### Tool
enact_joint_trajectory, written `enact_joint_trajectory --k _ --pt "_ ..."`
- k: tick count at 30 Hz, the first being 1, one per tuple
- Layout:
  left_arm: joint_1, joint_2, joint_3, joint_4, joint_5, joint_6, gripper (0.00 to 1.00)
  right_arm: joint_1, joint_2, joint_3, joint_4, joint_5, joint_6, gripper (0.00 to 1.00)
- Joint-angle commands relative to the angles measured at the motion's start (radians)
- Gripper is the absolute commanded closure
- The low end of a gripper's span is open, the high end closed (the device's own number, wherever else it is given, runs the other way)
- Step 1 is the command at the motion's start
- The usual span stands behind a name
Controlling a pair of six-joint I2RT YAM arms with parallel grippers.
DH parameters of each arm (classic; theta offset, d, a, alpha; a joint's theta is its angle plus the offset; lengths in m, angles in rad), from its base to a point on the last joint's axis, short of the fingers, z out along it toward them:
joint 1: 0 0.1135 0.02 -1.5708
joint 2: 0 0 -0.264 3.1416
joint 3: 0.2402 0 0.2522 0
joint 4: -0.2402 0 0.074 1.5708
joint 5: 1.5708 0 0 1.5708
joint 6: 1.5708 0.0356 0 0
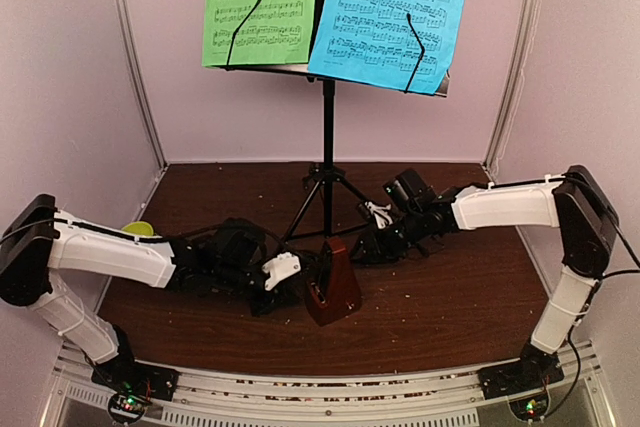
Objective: Set up the instrument practice props
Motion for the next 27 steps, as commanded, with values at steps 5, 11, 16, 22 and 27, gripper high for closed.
enact_joint_trajectory --k 5,11,16,22,27 --pt "-0.028 0.069 -0.019 0.153 -0.045 0.041 0.86 -0.051 -0.130 -0.068 -0.049 0.016 -0.035 0.60" --pt "-0.097 0.119 0.010 0.250 -0.058 0.032 0.88 -0.077 -0.180 -0.120 -0.061 0.017 -0.033 0.60" --pt "-0.151 0.211 0.079 0.336 -0.070 -0.009 0.89 -0.094 -0.228 -0.105 -0.116 0.028 -0.047 0.53" --pt "-0.181 0.317 0.170 0.405 -0.056 -0.074 0.88 -0.111 -0.304 -0.053 -0.209 0.065 -0.063 0.30" --pt "-0.188 0.175 0.076 0.395 -0.118 -0.105 0.84 -0.108 -0.350 0.052 -0.325 0.119 -0.004 0.12"
